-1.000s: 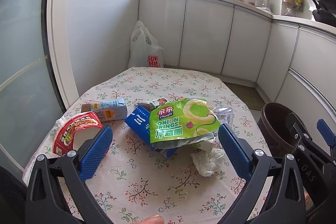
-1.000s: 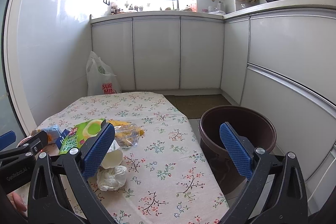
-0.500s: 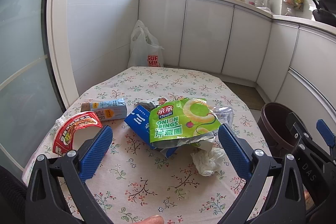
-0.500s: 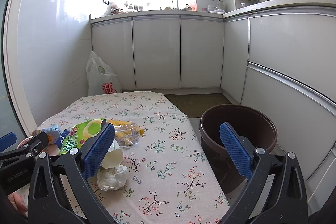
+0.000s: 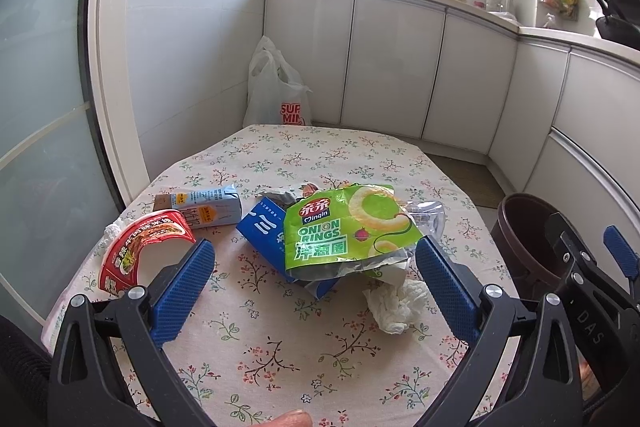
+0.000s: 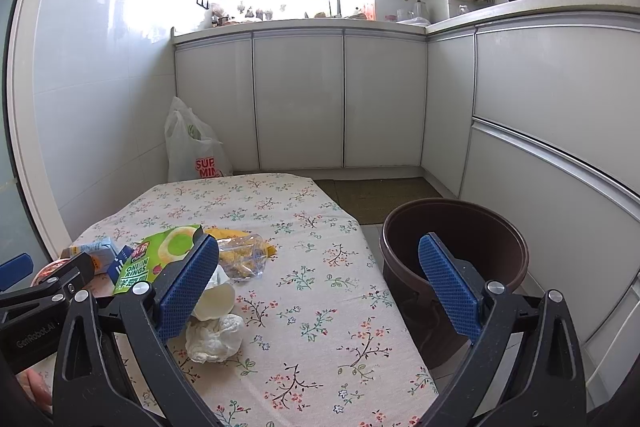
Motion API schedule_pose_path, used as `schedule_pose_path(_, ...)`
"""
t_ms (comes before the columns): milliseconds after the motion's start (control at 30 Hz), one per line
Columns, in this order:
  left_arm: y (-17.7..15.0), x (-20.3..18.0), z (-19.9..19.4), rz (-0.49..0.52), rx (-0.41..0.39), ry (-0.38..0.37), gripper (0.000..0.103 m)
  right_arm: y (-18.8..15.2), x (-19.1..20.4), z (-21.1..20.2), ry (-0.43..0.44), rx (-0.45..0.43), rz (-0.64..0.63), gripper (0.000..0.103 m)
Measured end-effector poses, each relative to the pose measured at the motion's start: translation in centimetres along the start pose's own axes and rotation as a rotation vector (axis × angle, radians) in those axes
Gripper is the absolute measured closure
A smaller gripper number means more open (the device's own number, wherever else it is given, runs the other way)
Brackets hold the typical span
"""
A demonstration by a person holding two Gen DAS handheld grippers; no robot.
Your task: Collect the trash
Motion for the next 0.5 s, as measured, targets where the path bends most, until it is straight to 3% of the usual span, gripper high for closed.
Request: schedule_pose_path(500, -0.91, 0.13, 0.53, -0.005, 0.059, 0.01, 0.006, 0.01, 0.03, 0.08, 0.004, 0.004, 0.0, 0.007)
Point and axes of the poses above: each gripper's, at about its wrist camera, not at the fingertips, and z roughly the way its jaws point, x to its left, y to its top, the point moved 10 cm from there along z, roughly the way its jaws point, and after that the axes turned 7 degrees about -x, right-handed, at the moved point
